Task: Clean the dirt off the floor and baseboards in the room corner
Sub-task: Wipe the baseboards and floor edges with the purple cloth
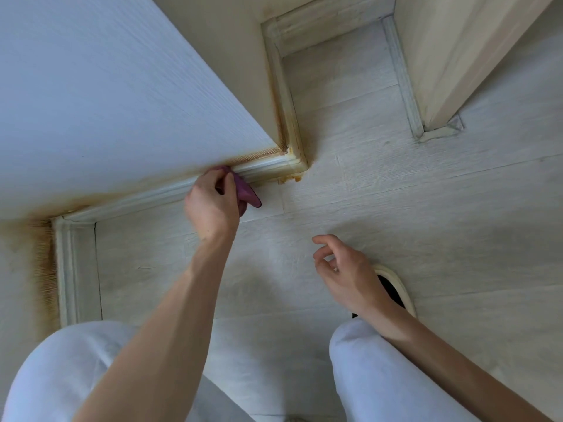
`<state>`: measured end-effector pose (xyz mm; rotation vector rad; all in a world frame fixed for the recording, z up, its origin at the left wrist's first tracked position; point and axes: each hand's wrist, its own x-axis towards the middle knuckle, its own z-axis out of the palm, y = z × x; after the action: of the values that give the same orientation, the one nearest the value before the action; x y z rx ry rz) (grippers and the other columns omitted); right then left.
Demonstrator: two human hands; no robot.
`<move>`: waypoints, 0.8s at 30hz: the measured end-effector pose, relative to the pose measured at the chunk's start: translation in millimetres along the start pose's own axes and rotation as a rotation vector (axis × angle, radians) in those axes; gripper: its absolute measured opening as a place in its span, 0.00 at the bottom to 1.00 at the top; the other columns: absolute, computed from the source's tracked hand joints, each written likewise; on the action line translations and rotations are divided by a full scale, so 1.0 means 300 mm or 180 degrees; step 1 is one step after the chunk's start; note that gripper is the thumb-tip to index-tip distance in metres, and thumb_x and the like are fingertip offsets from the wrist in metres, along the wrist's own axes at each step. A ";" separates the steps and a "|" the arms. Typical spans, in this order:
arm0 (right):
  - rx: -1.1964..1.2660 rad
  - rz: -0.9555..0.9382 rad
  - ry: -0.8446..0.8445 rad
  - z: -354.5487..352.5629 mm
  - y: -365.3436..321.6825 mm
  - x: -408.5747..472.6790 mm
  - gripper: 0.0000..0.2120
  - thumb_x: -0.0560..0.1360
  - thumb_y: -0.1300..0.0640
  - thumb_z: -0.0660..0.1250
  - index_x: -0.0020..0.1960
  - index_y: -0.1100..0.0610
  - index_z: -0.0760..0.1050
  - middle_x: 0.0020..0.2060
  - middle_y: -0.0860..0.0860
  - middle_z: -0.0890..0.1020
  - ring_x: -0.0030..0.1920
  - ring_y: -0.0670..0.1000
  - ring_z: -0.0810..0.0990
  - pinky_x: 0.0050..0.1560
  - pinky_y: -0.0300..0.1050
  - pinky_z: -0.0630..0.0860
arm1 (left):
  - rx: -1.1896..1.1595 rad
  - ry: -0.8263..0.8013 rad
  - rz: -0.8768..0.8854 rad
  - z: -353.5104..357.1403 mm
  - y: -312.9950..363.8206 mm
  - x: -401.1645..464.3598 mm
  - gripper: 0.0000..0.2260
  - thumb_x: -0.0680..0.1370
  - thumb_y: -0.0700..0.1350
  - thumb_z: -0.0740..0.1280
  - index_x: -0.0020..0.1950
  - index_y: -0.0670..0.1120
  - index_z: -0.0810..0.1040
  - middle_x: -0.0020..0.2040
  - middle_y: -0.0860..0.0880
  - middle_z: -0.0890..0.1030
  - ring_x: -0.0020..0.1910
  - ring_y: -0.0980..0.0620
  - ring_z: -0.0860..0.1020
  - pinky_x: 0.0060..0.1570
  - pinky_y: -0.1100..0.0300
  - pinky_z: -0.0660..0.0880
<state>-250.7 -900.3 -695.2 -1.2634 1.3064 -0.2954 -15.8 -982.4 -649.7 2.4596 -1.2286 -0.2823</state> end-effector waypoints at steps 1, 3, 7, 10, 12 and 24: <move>-0.0019 -0.0008 0.0010 0.001 0.002 -0.002 0.18 0.82 0.58 0.64 0.71 0.51 0.73 0.51 0.41 0.80 0.45 0.43 0.81 0.46 0.35 0.75 | 0.0112 -0.0008 0.0118 0.005 0.003 -0.001 0.08 0.80 0.46 0.65 0.46 0.49 0.83 0.41 0.56 0.80 0.40 0.53 0.75 0.40 0.59 0.65; -0.0034 -0.0006 -0.0003 0.001 0.004 -0.004 0.18 0.82 0.57 0.64 0.71 0.50 0.73 0.52 0.41 0.80 0.45 0.43 0.80 0.48 0.37 0.76 | 0.0247 -0.0080 0.0322 0.018 0.019 -0.002 0.11 0.80 0.43 0.64 0.38 0.47 0.78 0.35 0.58 0.76 0.37 0.53 0.73 0.37 0.60 0.61; -0.0062 0.0030 -0.0051 0.012 -0.004 0.002 0.18 0.82 0.57 0.64 0.71 0.50 0.72 0.52 0.41 0.80 0.45 0.43 0.80 0.48 0.38 0.76 | 0.0167 -0.0170 0.0529 0.059 0.075 -0.016 0.12 0.80 0.40 0.63 0.36 0.46 0.73 0.32 0.57 0.74 0.35 0.54 0.71 0.35 0.59 0.59; -0.0101 0.0045 -0.0136 0.035 -0.016 0.008 0.18 0.82 0.57 0.64 0.71 0.49 0.72 0.52 0.40 0.80 0.44 0.43 0.80 0.43 0.34 0.74 | -0.0034 -0.0239 0.0649 0.081 0.132 -0.034 0.12 0.79 0.39 0.63 0.35 0.46 0.70 0.30 0.59 0.71 0.34 0.53 0.70 0.35 0.59 0.59; -0.0100 0.0044 -0.0225 0.057 -0.028 0.008 0.18 0.82 0.57 0.64 0.71 0.48 0.72 0.52 0.40 0.79 0.44 0.43 0.80 0.40 0.30 0.72 | -0.0059 -0.0304 0.0721 0.078 0.152 -0.041 0.12 0.79 0.39 0.63 0.35 0.46 0.70 0.29 0.60 0.70 0.34 0.53 0.70 0.35 0.57 0.61; -0.0145 -0.0018 -0.0315 0.062 -0.047 -0.007 0.18 0.83 0.57 0.63 0.72 0.49 0.71 0.53 0.41 0.80 0.46 0.44 0.80 0.42 0.33 0.73 | -0.0725 0.0025 -0.0223 0.019 0.058 -0.027 0.06 0.80 0.47 0.68 0.51 0.50 0.85 0.36 0.60 0.80 0.41 0.56 0.81 0.38 0.75 0.68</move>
<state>-229.5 -894.4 -687.1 -1.3040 1.2312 -0.2057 -35.2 -987.1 -647.6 2.3072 -1.0458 -0.4076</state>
